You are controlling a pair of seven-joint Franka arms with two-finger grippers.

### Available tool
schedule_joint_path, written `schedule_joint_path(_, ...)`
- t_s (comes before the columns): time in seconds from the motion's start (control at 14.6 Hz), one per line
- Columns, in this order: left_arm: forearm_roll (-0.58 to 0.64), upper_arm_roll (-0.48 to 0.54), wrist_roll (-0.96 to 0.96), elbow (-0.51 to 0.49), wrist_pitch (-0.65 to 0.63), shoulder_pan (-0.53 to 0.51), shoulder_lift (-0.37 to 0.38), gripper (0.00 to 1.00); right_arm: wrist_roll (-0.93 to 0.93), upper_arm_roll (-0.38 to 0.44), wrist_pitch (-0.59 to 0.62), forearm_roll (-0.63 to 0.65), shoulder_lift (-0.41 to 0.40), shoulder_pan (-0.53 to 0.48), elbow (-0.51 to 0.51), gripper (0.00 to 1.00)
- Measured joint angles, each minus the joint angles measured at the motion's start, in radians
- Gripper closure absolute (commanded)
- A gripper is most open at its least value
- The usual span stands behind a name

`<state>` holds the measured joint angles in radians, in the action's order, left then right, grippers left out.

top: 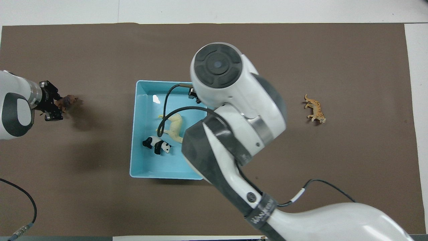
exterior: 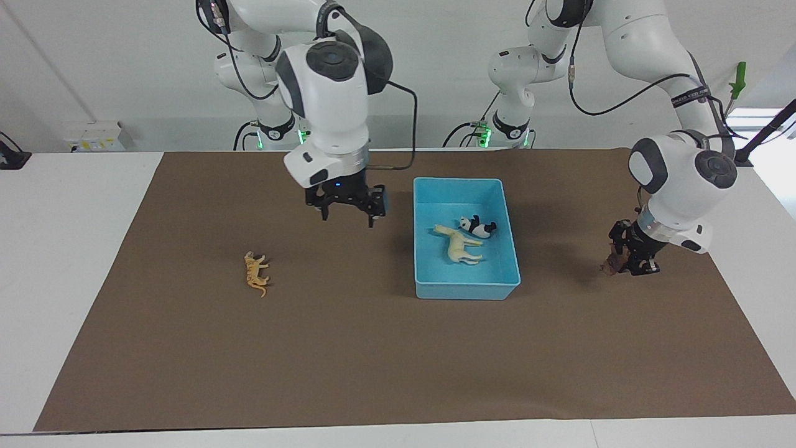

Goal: Put all toys into storage box

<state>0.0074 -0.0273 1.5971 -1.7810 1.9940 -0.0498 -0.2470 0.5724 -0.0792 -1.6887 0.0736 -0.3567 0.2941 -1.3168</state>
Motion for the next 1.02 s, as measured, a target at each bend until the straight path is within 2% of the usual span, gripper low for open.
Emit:
schedule_joint_path(0.2, -0.037, -0.012, 0.056, -0.004, -0.099, 0.131, 0.089, 1.0, -0.186, 0.0, -0.005, 0.0, -0.006, -0.15, -0.054, 0.0)
schedule_joint_path(0.34, -0.087, -0.015, 0.071, -0.025, -0.125, 0.215, 0.129, 1.0, -0.261, 0.0, -0.071, 0.0, 0.011, -0.224, -0.144, 0.0)
schedule_joint_path(0.48, -0.129, -0.016, 0.081, -0.074, -0.091, 0.295, 0.163, 1.0, -0.334, -0.001, -0.263, -0.001, 0.063, -0.288, -0.339, 0.0)
schedule_joint_path(0.61, -0.14, -0.017, 0.111, -0.157, 0.037, 0.369, 0.188, 1.0, -0.385, -0.001, -0.494, -0.001, 0.116, -0.337, -0.557, 0.0)
schedule_joint_path(0.68, -0.141, -0.017, 0.134, -0.21, 0.121, 0.402, 0.198, 0.87, -0.395, -0.001, -0.586, -0.001, 0.137, -0.352, -0.654, 0.0)
schedule_joint_path(0.75, -0.142, -0.017, 0.157, -0.259, 0.192, 0.428, 0.207, 0.67, -0.398, -0.001, -0.644, -0.002, 0.156, -0.357, -0.729, 0.0)
schedule_joint_path(0.82, -0.142, -0.017, 0.173, -0.299, 0.242, 0.449, 0.213, 0.28, -0.398, -0.003, -0.676, -0.005, 0.171, -0.355, -0.777, 0.0)
schedule_joint_path(0.89, -0.143, -0.016, 0.179, -0.326, 0.272, 0.463, 0.216, 0.0, -0.398, -0.006, -0.689, -0.01, 0.184, -0.351, -0.803, 0.0)
schedule_joint_path(1.02, -0.143, -0.015, 0.18, -0.341, 0.286, 0.469, 0.219, 0.0, -0.398, -0.014, -0.691, -0.014, 0.201, -0.338, -0.819, 0.0)
